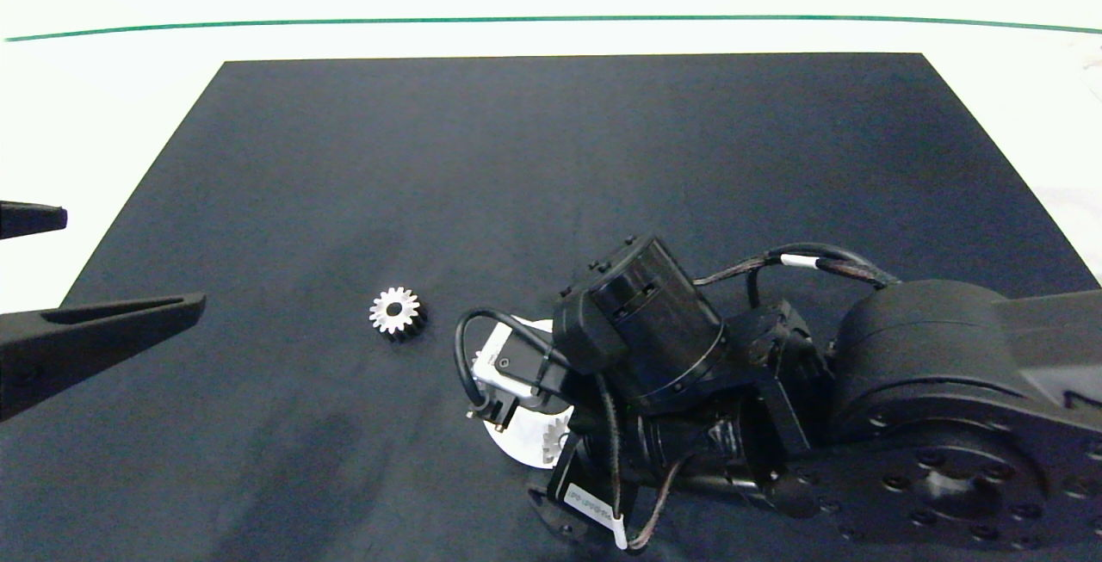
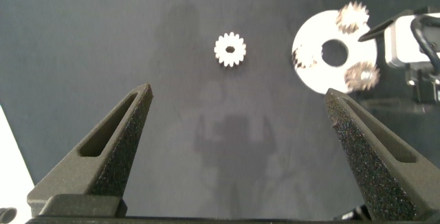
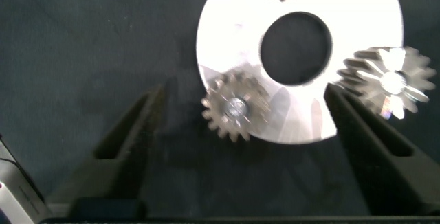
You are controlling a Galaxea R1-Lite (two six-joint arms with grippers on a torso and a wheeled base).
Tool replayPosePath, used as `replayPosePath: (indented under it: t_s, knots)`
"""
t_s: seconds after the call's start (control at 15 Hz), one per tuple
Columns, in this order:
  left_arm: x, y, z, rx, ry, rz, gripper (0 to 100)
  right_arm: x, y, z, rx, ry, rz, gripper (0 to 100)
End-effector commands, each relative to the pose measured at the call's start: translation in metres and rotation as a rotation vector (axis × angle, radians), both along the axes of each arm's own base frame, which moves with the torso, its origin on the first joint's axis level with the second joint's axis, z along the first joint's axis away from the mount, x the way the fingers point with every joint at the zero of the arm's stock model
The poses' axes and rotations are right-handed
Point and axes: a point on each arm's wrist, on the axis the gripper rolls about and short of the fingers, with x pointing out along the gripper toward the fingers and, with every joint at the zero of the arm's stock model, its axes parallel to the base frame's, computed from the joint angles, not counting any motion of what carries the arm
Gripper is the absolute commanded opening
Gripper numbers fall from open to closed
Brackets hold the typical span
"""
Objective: Remove an incorrectly installed larger gear and replace it with the correct smaller gear
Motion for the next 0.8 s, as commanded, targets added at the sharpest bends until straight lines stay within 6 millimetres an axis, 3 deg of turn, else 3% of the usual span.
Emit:
replayPosePath:
  t_s: [0.07, 0.2, 0.33, 0.53, 0.8]
  knots:
    - [-0.001, 0.003, 0.005, -0.022, -0.023, 0.019, 100, -0.004, -0.032, 0.021, 0.042, -0.026, -0.045, 100]
    - [0.007, 0.003, 0.013, -0.080, -0.083, 0.093, 100, -0.005, -0.055, 0.035, 0.114, -0.056, -0.191, 100]
    - [0.013, 0.019, 0.021, -0.129, -0.199, 0.267, 100, -0.006, -0.077, 0.054, 0.225, -0.129, -0.372, 100]
    - [-0.009, 0.046, 0.050, -0.110, -0.361, 0.471, 100, -0.018, -0.123, 0.077, 0.297, -0.201, -0.478, 100]
    - [-0.052, 0.061, 0.037, -0.148, -0.435, 0.498, 100, -0.033, -0.167, 0.067, 0.417, -0.391, -0.749, 100]
